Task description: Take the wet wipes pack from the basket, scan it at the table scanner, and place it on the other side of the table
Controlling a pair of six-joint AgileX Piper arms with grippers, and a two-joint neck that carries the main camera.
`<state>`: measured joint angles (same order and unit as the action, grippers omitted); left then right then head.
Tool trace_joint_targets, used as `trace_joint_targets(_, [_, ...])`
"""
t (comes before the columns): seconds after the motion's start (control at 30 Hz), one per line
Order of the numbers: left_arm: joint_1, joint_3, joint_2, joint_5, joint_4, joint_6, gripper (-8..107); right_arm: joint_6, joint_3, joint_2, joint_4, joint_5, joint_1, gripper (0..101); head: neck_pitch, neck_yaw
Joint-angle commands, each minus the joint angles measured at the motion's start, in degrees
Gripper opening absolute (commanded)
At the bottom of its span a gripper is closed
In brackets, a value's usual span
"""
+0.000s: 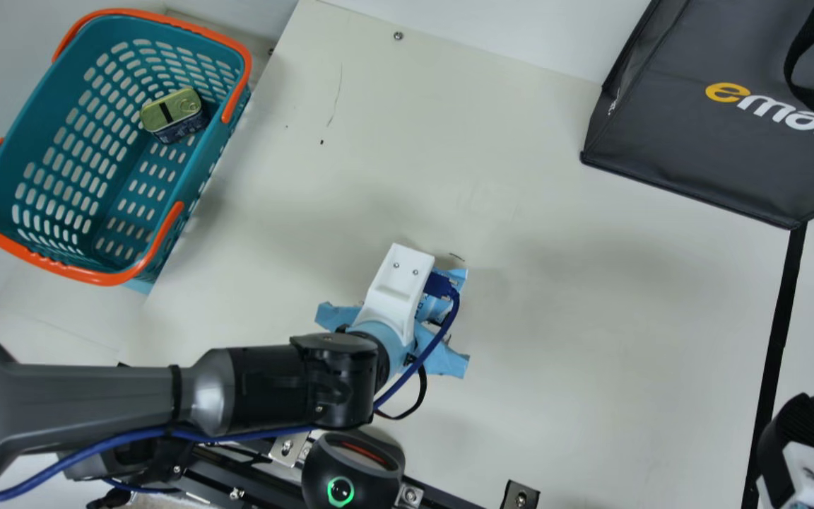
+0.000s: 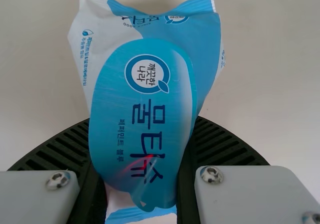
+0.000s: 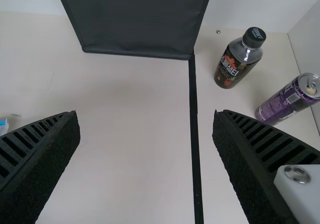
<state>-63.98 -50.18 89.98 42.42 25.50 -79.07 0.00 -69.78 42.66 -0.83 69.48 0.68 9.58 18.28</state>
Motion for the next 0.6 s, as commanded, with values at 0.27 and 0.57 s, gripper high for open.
trace_joint_targets(0.27, [1.1, 0.8, 0.5, -1.3, 0.4, 0.2, 42, 0.0, 0.0, 0.0, 0.0, 0.0, 0.0, 95, -1.7, 0.1])
trace_joint_targets(0.57, [2.1, 1.2, 0.4, -2.1, -0.1, 1.2, 72, 0.0, 0.0, 0.0, 0.0, 0.0, 0.0, 95, -1.7, 0.1])
